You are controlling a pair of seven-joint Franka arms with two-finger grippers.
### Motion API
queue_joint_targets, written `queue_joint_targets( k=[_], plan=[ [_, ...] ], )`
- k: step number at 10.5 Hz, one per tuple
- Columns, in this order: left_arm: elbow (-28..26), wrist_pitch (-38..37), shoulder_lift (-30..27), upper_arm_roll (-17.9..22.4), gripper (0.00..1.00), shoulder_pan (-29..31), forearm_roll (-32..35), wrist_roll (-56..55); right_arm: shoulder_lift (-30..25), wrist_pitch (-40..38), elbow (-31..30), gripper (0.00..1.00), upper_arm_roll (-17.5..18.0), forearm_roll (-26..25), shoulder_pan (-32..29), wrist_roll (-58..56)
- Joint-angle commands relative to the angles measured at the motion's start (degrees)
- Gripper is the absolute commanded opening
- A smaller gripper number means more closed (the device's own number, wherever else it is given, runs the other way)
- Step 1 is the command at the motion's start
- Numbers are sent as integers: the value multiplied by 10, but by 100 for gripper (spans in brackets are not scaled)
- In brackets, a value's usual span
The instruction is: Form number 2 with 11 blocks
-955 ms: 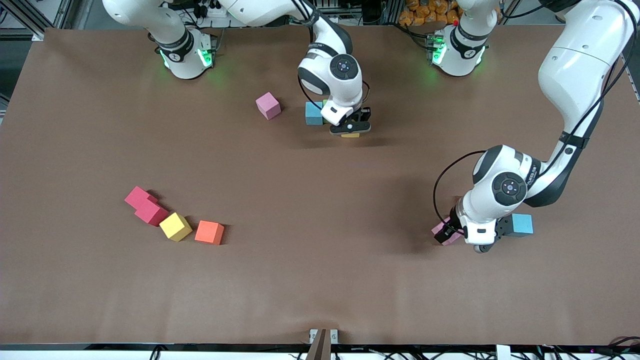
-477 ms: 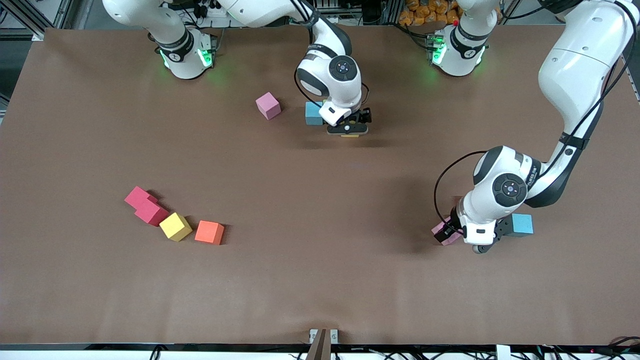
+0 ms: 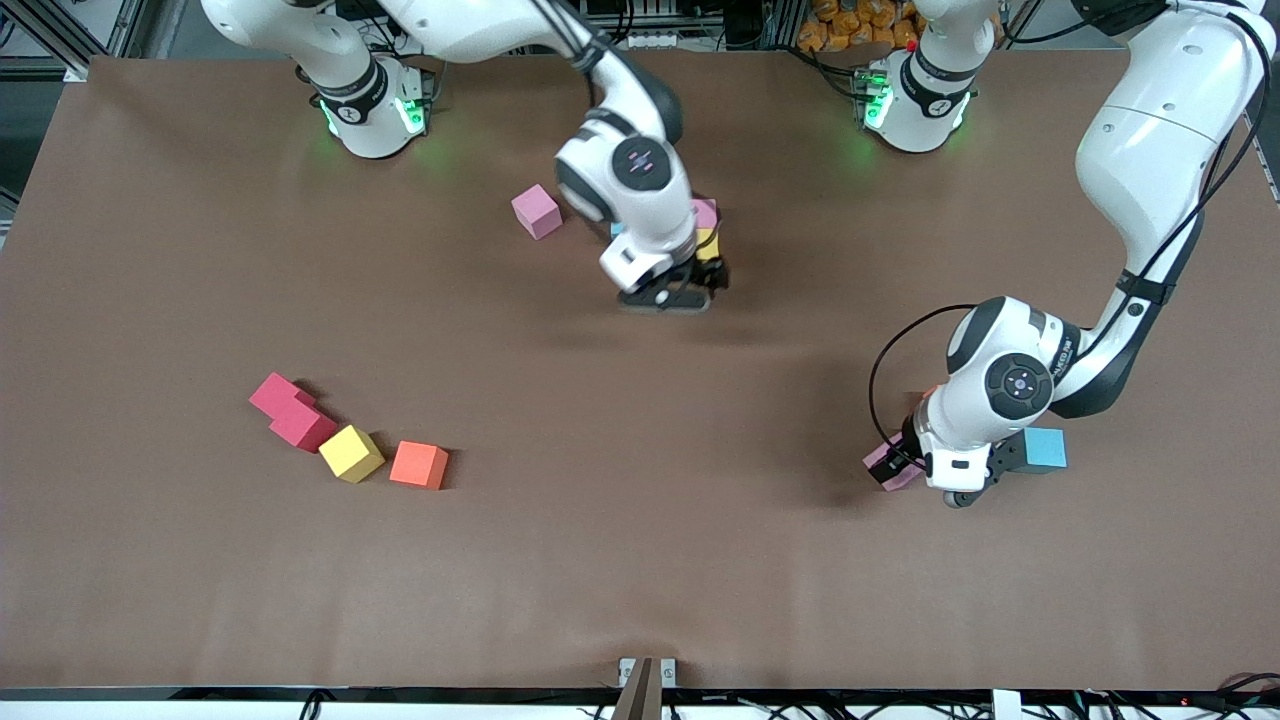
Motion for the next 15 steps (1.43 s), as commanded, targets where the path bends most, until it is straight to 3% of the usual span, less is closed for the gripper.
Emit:
queue_joint_targets(
  k=[1, 5, 6, 7, 8, 9, 10, 13, 15],
  plan=[
    [13, -10, 6, 2, 100, -2, 9, 12, -34, -51, -10, 100, 5, -1, -73, -152],
    [13, -9, 9, 3, 100, -6, 9, 15, -46, -100, -12, 100, 4, -3, -179, -434],
    [13, -8, 16, 3, 96, -6, 9, 15, -45, -100, -12, 100, 4, -3, -206, -508],
    [14, -9, 16, 3, 81, -6, 8, 14, -42, -100, -12, 100, 4, -3, -235, -587],
    [16, -9, 16, 3, 56, -7, 8, 14, -39, -99, -12, 100, 4, -3, -264, -665],
    [17, -8, 15, 2, 38, -7, 8, 15, -38, -97, -12, 100, 4, -4, -289, -730],
    [23, -9, 12, 0, 35, -8, 6, 18, -33, -92, -11, 100, 3, -10, -308, -782],
    [25, -11, 5, -3, 37, -25, 5, 19, 3, -16, -5, 100, 3, -100, -347, -879],
    [28, -40, -3, -6, 38, -66, 6, 20, 25, 14, -5, 100, 3, -103, -363, -956]
  ],
)
